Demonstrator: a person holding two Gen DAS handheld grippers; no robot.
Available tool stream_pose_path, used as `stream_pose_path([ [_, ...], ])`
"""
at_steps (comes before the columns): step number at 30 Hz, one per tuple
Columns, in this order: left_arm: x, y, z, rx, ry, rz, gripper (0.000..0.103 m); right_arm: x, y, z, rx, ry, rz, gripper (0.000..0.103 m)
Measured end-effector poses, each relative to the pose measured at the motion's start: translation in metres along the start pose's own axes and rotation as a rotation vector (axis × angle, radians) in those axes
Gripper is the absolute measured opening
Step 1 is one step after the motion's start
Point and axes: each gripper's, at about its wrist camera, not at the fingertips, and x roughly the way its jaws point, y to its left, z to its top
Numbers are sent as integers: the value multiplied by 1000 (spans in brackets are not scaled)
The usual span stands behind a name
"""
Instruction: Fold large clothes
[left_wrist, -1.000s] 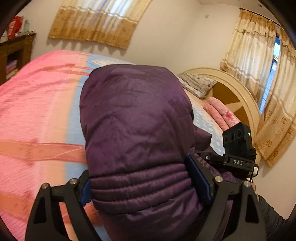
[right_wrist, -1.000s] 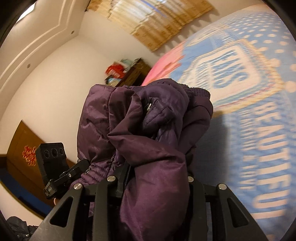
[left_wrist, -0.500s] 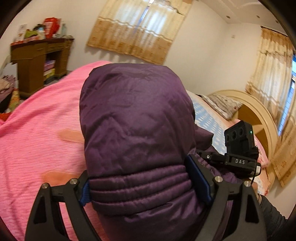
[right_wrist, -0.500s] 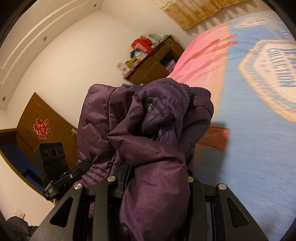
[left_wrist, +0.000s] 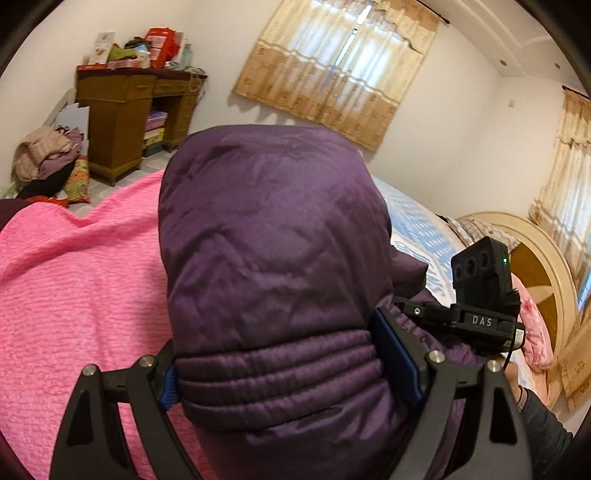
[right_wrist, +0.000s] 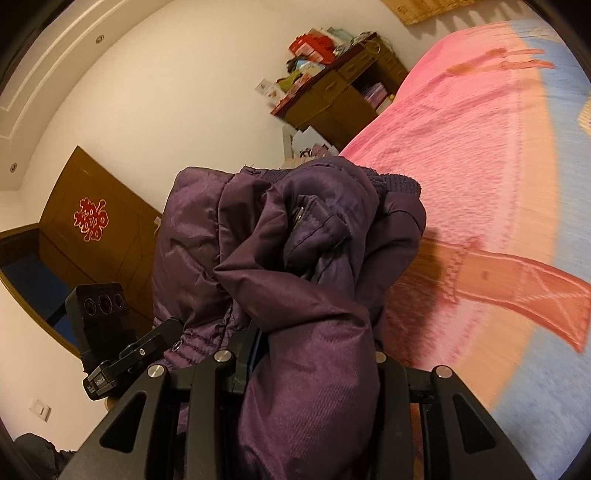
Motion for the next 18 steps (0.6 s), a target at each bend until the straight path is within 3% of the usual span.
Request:
stream_pose_path([
  [14, 7, 50, -10, -91, 25, 3, 91, 48, 2, 13, -20, 69, -30, 35],
  [18, 6, 64, -20, -104, 34, 41, 100, 59, 3, 14, -30, 92, -68, 37],
])
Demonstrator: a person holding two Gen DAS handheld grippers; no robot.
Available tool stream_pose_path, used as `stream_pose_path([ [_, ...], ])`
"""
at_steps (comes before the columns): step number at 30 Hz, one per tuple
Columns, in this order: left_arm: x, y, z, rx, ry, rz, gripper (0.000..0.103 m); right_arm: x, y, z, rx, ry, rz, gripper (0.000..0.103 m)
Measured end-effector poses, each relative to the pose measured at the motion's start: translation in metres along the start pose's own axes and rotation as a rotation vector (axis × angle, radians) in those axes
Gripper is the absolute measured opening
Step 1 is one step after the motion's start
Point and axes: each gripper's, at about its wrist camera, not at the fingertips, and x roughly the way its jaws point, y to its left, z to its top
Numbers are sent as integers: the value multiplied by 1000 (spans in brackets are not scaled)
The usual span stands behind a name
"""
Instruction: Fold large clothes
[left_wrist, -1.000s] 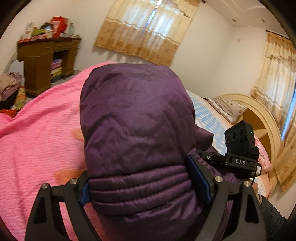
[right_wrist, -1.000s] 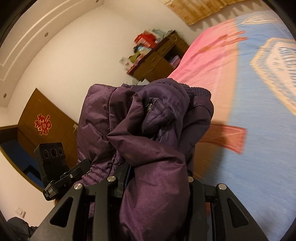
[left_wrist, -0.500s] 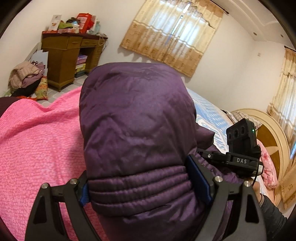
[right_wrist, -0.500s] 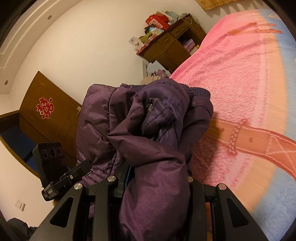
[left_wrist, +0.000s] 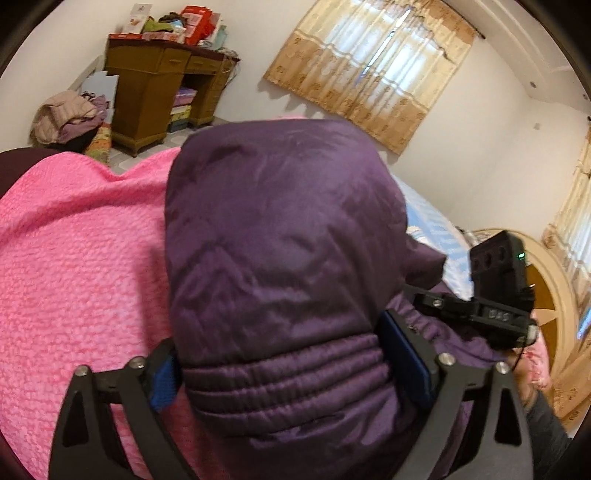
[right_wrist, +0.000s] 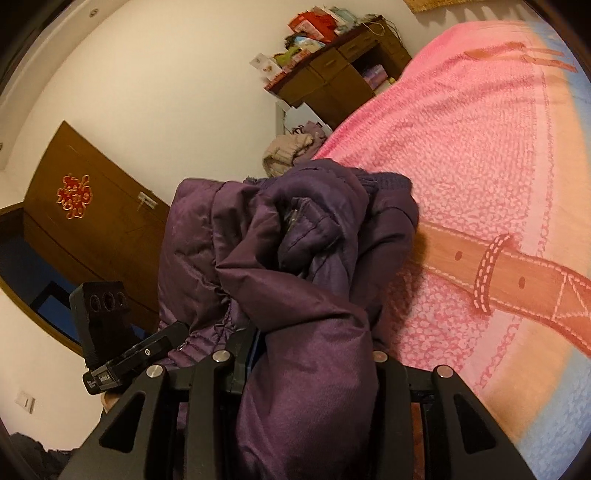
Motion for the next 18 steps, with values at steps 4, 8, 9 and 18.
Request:
stream_pose_path([
  [4, 2, 5, -2, 23, -14, 40, 103, 8, -7, -4, -12, 15, -34, 42],
  [8, 3, -3, -4, 68, -34, 71, 103, 14, -15, -5, -4, 21, -55, 49],
  [9, 2, -5, -3, 67, -34, 77, 103, 15, -14, -3, 0, 20, -58, 50],
  [18, -68, -53, -10, 263, -176, 247, 103, -41, 18, -10, -7, -79, -120, 61],
])
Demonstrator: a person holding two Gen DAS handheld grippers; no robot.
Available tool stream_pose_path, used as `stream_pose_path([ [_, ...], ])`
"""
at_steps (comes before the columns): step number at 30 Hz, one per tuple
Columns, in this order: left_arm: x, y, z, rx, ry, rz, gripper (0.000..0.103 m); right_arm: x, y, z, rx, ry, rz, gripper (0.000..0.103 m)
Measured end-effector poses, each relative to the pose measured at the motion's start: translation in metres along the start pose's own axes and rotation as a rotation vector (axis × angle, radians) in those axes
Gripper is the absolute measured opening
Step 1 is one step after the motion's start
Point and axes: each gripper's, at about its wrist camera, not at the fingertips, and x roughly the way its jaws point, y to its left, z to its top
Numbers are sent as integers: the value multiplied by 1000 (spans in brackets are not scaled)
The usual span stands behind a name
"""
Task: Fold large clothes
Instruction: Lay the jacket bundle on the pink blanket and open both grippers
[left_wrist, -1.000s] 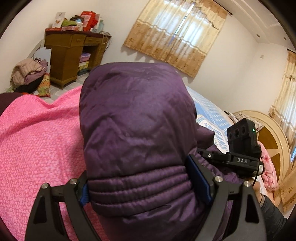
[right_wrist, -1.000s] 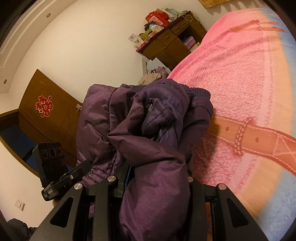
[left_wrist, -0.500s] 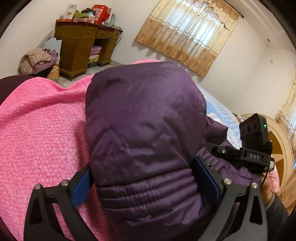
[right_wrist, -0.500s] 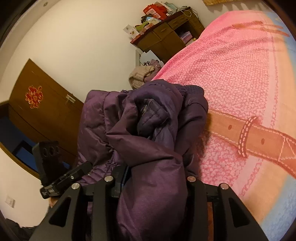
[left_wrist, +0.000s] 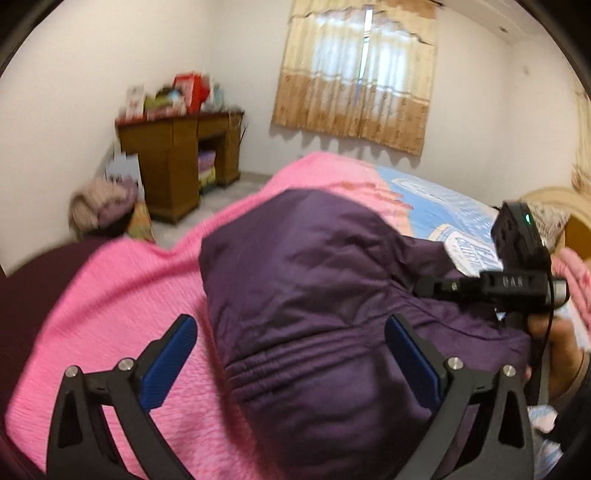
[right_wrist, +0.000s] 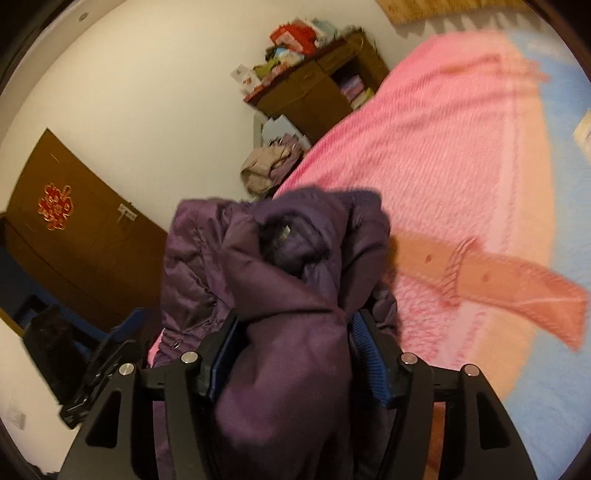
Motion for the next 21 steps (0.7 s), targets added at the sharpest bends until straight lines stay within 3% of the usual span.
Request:
stream_pose_path([
  [5, -46, 0, 3, 39, -59, 71, 103, -70, 40, -6, -62, -171, -115, 65],
  [10, -70, -2, -1, 75, -85, 113, 103, -122, 84, -33, -104, -307, -235, 74],
  [15, -89, -6, -3, 74, -114, 103, 103, -139, 123, -66, -200, -335, -323, 76],
  [21, -106, -21, 0, 80, -152, 103, 103, -143, 147, -84, -276, -337, -344, 76],
])
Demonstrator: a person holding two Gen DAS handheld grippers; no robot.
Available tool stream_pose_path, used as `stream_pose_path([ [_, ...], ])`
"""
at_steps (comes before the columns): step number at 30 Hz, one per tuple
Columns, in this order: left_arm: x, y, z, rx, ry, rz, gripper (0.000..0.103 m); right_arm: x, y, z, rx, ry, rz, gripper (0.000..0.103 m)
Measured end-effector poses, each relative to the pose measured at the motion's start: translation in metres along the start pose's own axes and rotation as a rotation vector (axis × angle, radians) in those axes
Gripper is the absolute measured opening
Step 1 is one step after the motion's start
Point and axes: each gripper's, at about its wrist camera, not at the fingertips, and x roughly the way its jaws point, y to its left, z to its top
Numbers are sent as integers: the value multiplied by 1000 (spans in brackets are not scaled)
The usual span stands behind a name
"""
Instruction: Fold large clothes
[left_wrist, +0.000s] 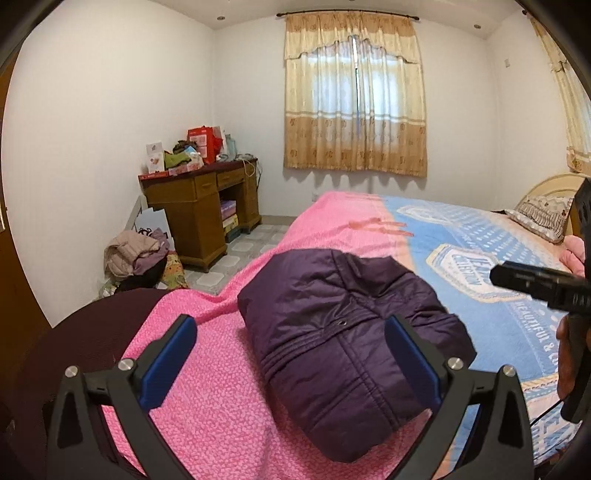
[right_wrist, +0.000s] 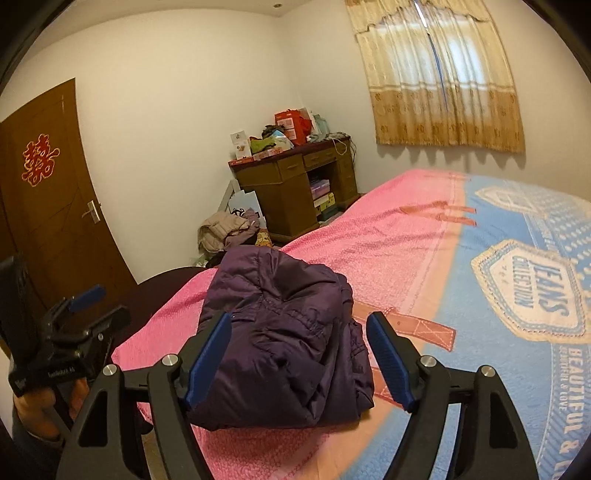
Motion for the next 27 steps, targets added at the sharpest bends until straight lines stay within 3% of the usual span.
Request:
stream_pose_path([
  [27, -9, -7, -1, 5, -18, -12, 103, -3, -3, -6, 25, -3, 13, 76],
])
